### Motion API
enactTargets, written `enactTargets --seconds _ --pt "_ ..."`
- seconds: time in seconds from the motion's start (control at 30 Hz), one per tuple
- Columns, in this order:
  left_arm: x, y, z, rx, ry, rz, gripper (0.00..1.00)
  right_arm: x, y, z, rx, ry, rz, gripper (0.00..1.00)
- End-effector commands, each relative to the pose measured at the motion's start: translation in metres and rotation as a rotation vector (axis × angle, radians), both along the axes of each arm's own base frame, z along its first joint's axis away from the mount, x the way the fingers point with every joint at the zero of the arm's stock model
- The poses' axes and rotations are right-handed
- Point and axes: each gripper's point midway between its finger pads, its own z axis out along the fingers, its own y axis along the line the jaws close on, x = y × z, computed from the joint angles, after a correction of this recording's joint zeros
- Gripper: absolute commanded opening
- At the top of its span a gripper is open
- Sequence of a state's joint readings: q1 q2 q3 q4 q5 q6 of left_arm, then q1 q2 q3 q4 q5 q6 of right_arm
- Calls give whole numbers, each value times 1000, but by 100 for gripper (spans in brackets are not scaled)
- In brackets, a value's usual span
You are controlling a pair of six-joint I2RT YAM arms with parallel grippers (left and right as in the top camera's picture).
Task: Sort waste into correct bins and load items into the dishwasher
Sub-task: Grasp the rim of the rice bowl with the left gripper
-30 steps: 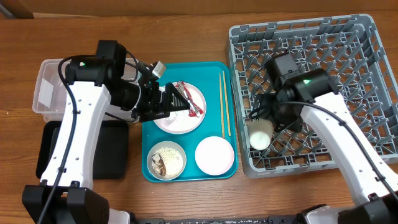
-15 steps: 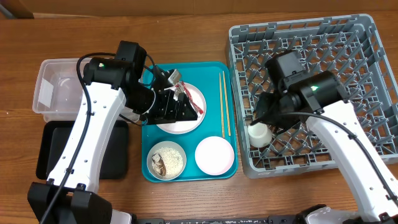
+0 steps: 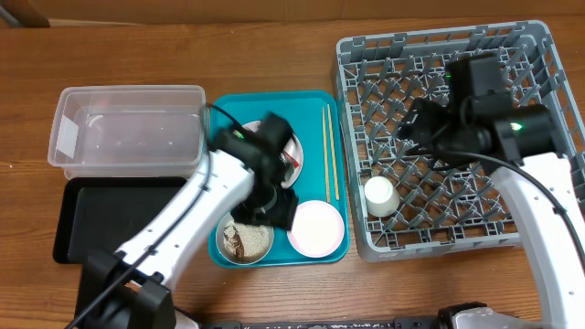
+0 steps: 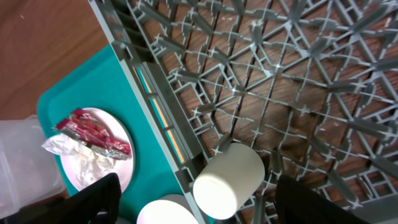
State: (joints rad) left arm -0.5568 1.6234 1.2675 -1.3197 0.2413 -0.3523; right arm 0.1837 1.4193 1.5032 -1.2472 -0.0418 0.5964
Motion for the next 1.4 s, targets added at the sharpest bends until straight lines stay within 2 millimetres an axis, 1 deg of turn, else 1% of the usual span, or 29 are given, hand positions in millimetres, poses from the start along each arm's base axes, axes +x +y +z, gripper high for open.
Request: enactTargets --seconds 0.0,0.07,0.13,0.27,0.37,0.5,0.6,0.73,0.8,1.17,1.23,1.27,1.37 --pt "-4 13 -18 150 -41 106 52 -1 1 15 28 -34 0 82" --pt "-3 15 -27 189 -72 115 46 -2 1 14 27 -28 0 83" --pt "-3 16 -33 200 -89 108 44 -3 0 14 25 -25 -1 83" --pt "-4 17 -43 199 -96 105 44 -3 0 14 24 -25 -2 84" --pt "-4 17 -57 187 -108 103 45 -3 0 14 24 -25 -2 84" --pt "-2 15 -69 168 -129 103 45 -3 0 14 24 -26 -2 84" --pt "-1 14 -70 165 -135 103 41 -3 0 14 24 -25 -2 84" --pt "2 14 -71 164 -150 100 25 -2 0 14 24 -28 -2 84" --pt "4 16 -73 172 -167 101 16 -2 0 14 24 -29 -2 84" --pt "3 20 -87 180 -186 101 16 -1 0 14 25 -32 -2 84" --pt "2 22 -89 182 -183 101 9 -1 0 14 25 -32 -2 84" --pt "2 22 -89 182 -183 101 4 -2 0 14 25 -31 -2 84" --pt "3 19 -84 173 -173 104 4 -1 0 14 25 -32 -2 84"
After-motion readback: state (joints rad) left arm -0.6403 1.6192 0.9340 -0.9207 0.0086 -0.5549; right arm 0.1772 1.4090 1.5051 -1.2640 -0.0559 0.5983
